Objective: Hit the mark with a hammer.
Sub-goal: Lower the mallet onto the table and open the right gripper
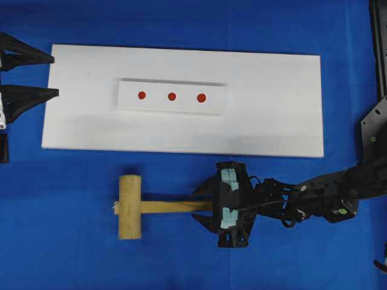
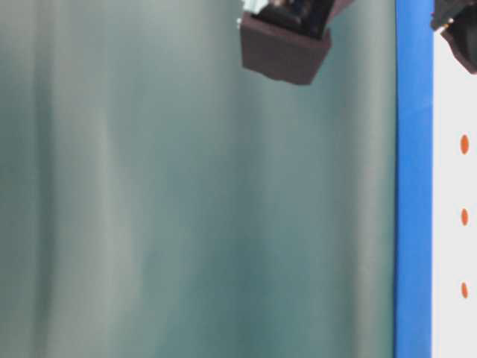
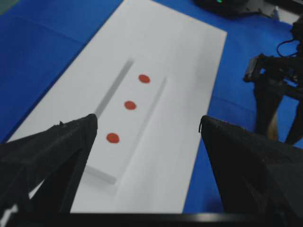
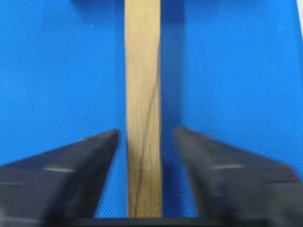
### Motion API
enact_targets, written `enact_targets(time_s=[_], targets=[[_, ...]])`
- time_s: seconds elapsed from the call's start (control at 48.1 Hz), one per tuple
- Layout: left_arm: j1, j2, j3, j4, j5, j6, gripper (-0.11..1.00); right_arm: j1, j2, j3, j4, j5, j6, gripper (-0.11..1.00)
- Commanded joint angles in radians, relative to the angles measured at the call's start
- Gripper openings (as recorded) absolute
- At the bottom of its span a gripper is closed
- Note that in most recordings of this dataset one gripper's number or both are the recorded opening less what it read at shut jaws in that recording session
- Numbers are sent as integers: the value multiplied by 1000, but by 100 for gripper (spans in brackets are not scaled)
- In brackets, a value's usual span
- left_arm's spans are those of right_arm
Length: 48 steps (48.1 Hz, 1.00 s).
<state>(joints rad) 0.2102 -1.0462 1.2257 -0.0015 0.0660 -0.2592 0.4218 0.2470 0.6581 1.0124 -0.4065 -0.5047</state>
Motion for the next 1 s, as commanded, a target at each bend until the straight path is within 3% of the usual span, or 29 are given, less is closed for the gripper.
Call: enact_targets(time_s=[0.0,0.104,0.166,0.436,0.623,0.769,0.977], targets=[[5,9,-12,-2,-9,2,85,-5,-17,-17,-3,-5,-2,61],[5,9,-12,-2,-9,2,85,-3,-17,-18,-3,-8,-2,86],[5,8,-12,-2,-8,2,85,-5,-23,-18,-3,-8,-2,94],[5,2,-14,-2,0,-2,85,-3,-137,-8,-3,25,-43,89],[5,2,-14,-2,-2,0,84,-8,-256,-5,-2,58,-140,89],[5,0,-12,-2,0,3,82,-34,-345,17,5,63,-202,89],[5,-2,-14,-2,0,6,77,-112,-456,94,3,87,-238,88]])
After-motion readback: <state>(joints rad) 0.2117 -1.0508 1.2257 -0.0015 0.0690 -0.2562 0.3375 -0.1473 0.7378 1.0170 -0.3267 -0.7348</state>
